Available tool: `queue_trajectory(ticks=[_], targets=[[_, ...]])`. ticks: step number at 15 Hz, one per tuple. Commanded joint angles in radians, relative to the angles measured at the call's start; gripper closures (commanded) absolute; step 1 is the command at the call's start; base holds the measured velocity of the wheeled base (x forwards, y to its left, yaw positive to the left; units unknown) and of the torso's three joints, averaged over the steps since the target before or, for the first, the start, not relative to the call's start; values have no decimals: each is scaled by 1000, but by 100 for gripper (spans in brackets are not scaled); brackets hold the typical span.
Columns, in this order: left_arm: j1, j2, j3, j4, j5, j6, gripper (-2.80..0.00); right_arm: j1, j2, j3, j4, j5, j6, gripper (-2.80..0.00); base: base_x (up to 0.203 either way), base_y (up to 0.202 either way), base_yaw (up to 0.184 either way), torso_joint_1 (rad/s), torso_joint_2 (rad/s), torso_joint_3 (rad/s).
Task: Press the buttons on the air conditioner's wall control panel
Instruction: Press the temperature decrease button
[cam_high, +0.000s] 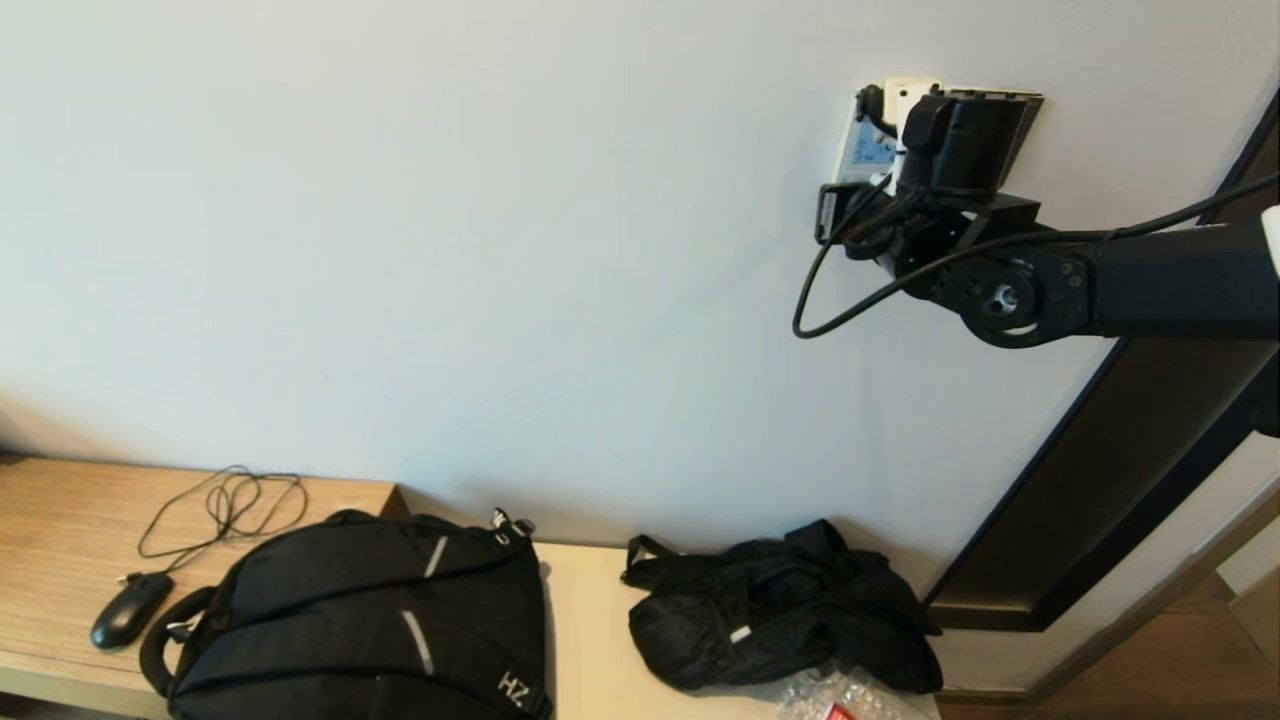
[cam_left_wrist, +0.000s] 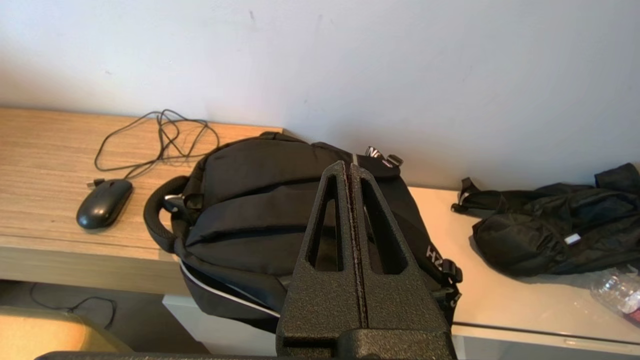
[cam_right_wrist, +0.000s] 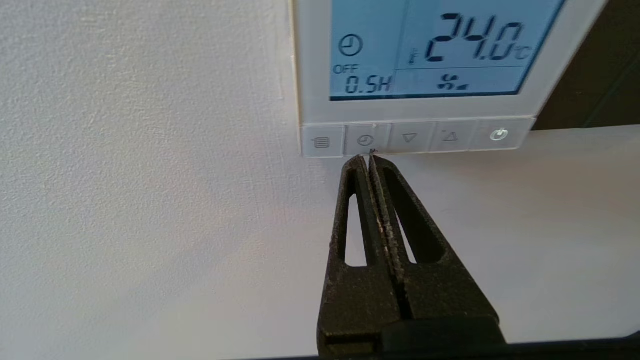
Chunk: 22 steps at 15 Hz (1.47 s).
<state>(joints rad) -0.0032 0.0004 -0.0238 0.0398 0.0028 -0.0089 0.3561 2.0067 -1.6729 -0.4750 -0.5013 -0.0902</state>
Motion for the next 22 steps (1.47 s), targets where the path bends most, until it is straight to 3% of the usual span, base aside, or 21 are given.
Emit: queue_trajectory(ticks=[1,6,22], targets=[[0,0,1,0,0,1,0,13,-39,37,-6,-7,0,0,0,0,0,0,0,0],[0,0,0,0,0,1,0,5,-55,71,-17,-6,-2,0,0,0,0,0,0,0],[0,0,-1,0,0,1,0,-25,1,2,-2,-5,-3,0,0,0,0,0,0,0]])
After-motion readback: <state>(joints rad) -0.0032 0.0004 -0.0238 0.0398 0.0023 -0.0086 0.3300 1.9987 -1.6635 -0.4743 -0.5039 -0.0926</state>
